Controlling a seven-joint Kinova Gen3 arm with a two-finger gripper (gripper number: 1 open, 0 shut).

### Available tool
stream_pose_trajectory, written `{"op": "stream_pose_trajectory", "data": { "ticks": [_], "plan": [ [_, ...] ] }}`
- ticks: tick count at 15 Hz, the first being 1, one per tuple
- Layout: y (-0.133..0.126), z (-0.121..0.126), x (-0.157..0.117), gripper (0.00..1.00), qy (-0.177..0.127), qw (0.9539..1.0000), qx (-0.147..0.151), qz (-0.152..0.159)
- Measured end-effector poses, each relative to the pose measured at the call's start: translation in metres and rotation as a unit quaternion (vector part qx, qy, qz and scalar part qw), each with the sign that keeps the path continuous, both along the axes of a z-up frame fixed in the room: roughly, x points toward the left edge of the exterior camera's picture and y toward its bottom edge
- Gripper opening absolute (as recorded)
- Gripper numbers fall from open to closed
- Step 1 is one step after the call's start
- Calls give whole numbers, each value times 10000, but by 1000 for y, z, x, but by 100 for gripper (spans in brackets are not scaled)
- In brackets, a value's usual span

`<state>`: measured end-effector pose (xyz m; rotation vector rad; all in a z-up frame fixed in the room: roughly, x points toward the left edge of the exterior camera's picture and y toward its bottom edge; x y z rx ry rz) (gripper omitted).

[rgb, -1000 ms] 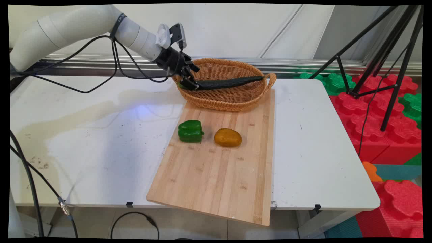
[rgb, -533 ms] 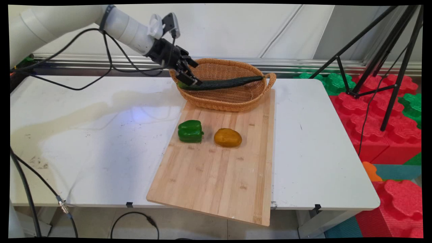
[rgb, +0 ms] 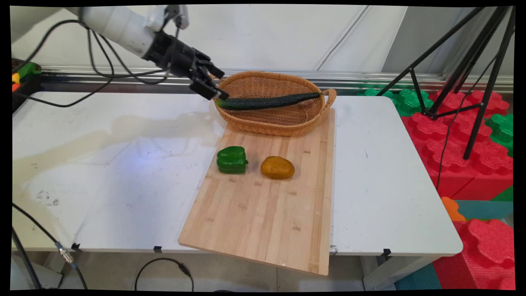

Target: Pick up the potato from the cutting board

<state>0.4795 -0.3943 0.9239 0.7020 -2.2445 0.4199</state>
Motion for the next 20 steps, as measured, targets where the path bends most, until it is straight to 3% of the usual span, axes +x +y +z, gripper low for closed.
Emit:
{"op": "stream_pose_trajectory", "data": {
  "ticks": [6,12,20],
  "plan": [
    [47,26,18,100,196,9997,104,-39],
    [101,52,30,100,383,9986,82,-344],
    [133,69,26,100,611,9965,96,-559]
  ]
}}
